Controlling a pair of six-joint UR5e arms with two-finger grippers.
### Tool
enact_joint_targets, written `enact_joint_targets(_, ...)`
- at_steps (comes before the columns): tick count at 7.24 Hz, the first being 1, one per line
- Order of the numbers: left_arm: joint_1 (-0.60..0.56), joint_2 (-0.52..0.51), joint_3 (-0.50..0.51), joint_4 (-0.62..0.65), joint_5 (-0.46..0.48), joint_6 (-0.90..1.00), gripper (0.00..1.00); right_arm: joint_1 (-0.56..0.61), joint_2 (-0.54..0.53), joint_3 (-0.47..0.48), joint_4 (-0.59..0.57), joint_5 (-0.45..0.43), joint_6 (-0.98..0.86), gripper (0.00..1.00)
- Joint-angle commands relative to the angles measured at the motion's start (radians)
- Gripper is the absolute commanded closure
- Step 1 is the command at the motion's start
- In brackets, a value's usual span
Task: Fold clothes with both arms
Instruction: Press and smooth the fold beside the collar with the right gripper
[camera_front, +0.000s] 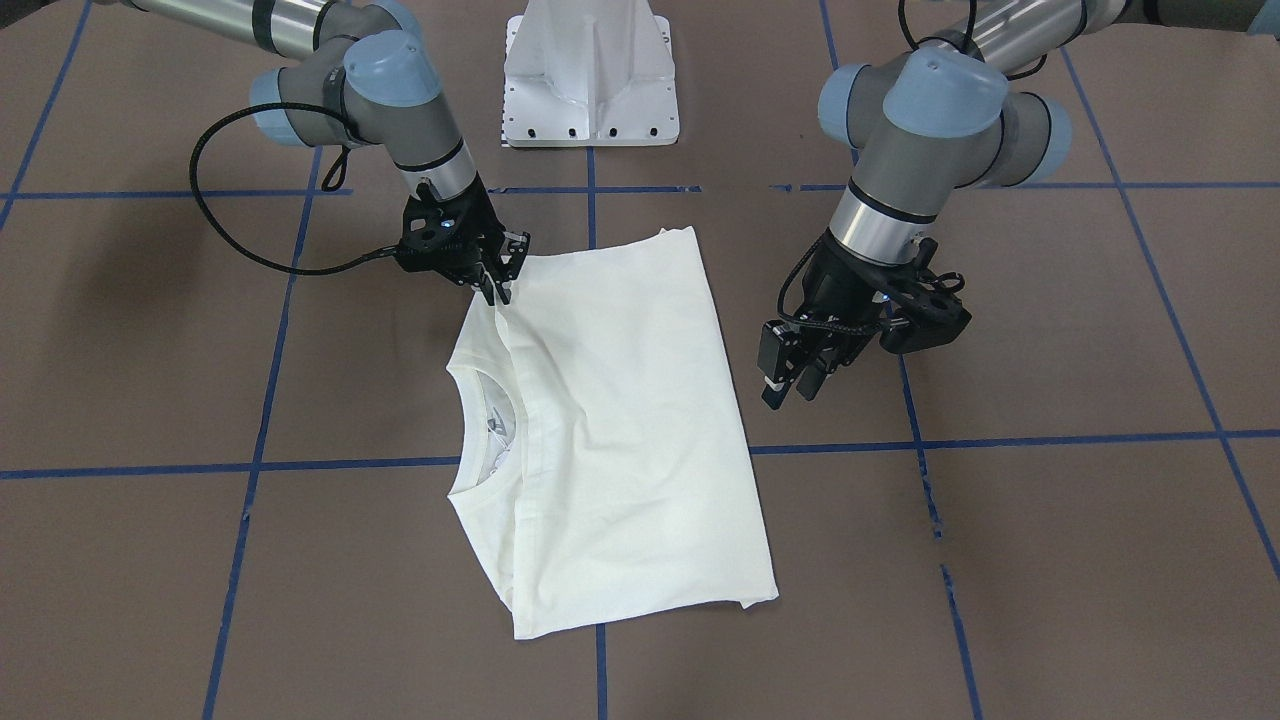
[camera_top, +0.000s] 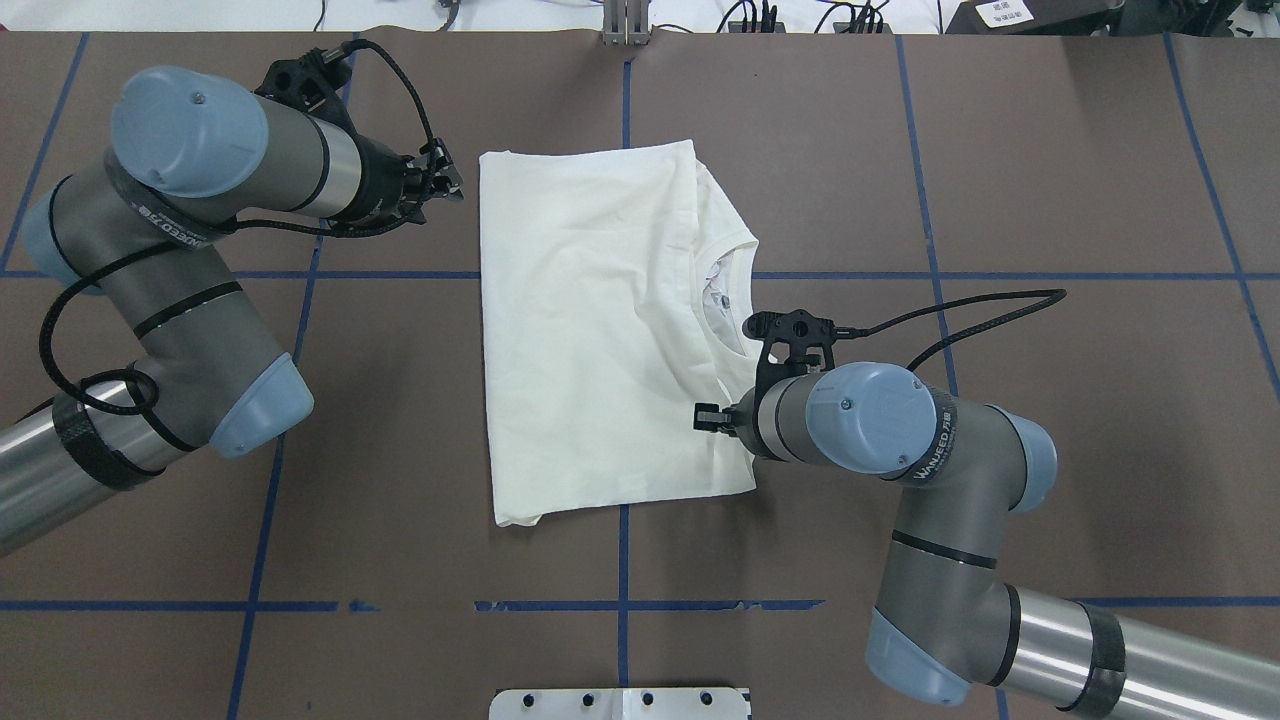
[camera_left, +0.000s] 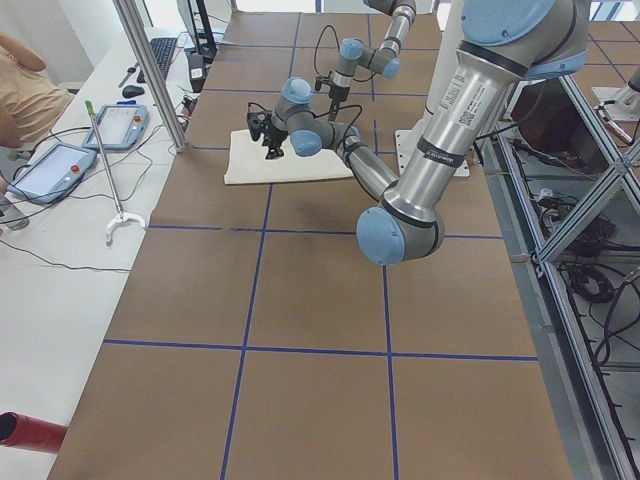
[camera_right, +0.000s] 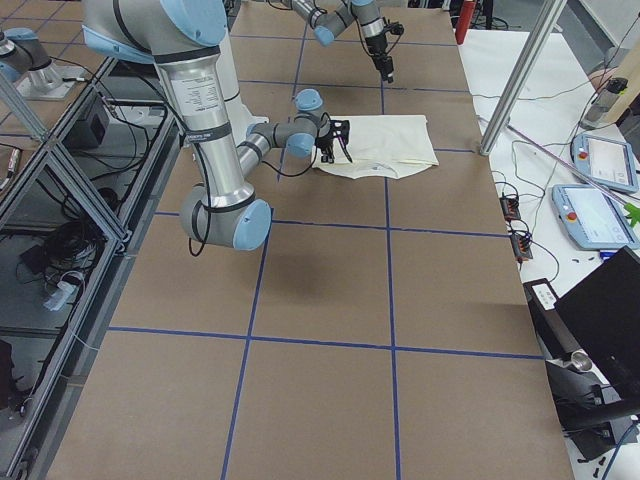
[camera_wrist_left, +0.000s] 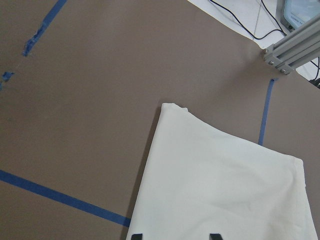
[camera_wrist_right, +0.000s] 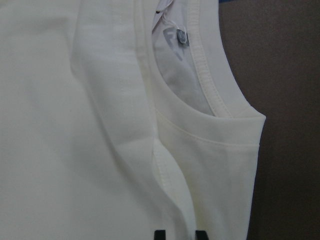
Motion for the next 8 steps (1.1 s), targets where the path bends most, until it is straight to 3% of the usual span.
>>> enact_joint_targets(1,0.001,-0.001,0.000,0.001,0.001,-0.002,0.46,0.000,-0.013,0.026,-0.004,-0.012,0.026,0.01)
enact_joint_targets(4,0.001,-0.002,0.000,0.001,0.001,-0.002,0.46,-0.012,-0.034,0.030,-0.001,-0.021,0.228,0.11)
enact_joint_targets(6,0.001,-0.002,-0.002,0.001,0.001,-0.002,0.46,-0.040,-0.043,0.029,-0.002,-0.021,0.309,0.38)
enact_joint_targets(8,0.001,-0.010,-0.005,0.019,0.003,-0.002,0.46,-0.063,-0.052,0.029,-0.002,-0.021,0.325,0.41)
